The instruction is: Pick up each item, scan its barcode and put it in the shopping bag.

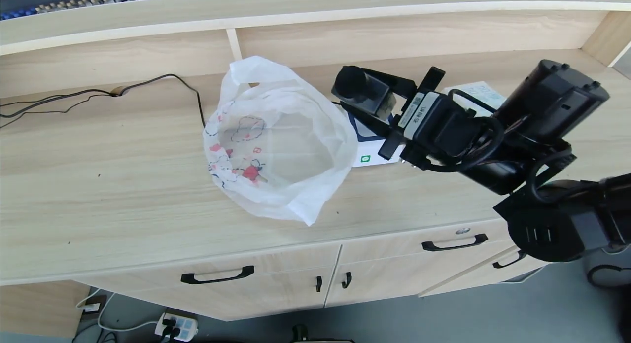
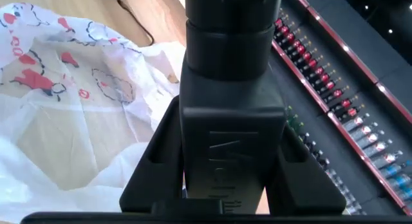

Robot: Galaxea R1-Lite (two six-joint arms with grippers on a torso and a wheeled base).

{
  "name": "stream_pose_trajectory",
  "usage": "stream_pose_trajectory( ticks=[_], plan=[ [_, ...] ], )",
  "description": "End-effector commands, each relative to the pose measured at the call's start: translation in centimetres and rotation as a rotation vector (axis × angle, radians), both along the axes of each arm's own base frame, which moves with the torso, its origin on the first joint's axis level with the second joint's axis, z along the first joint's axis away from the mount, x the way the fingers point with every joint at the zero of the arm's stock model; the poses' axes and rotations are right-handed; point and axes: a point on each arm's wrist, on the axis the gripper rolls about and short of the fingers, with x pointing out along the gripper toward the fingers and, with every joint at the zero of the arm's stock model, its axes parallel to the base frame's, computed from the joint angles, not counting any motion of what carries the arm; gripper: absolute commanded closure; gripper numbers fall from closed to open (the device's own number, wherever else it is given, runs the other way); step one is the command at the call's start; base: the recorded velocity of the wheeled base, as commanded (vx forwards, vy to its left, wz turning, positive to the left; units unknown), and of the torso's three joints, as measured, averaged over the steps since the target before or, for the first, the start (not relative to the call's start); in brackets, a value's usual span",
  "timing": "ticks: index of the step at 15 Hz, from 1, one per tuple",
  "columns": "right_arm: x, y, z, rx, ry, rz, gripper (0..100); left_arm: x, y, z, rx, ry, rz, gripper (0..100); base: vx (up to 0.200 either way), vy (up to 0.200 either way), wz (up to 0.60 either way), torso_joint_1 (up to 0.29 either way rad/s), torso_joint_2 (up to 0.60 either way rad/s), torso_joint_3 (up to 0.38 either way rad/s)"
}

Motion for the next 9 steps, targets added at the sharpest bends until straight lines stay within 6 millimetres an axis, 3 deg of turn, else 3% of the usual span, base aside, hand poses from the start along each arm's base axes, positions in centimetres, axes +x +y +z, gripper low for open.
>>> stream_pose_trajectory(
  ticks=[1,3,5,7,9],
  plan=[
    [2.4,0.2,-1.9,-0.04,-0.006,0.003,100,0.0,0.0,0.0,0.007,-0.004,0.0,0,0.0,0.0,0.0,0.0,0.0,0.0],
    [4.8,-1.0,-3.0,-0.058,-0.033,0.008,100,0.0,0.0,0.1,0.026,-0.009,0.0,0,0.0,0.0,0.0,0.0,0.0,0.0],
    [6.5,-3.1,-2.4,-0.042,-0.05,-0.034,100,0.0,0.0,0.1,0.026,-0.009,0.0,0,0.0,0.0,0.0,0.0,0.0,0.0],
    [7.6,-4.9,-2.0,-0.036,-0.064,-0.066,100,0.0,0.0,0.1,0.024,-0.009,0.0,0,0.0,0.0,0.0,0.0,0.0,0.0],
    [8.0,-5.4,-2.0,-0.035,-0.063,-0.08,100,0.0,0.0,0.1,0.024,-0.009,0.0,0,0.0,0.0,0.0,0.0,0.0,0.0]
  ],
)
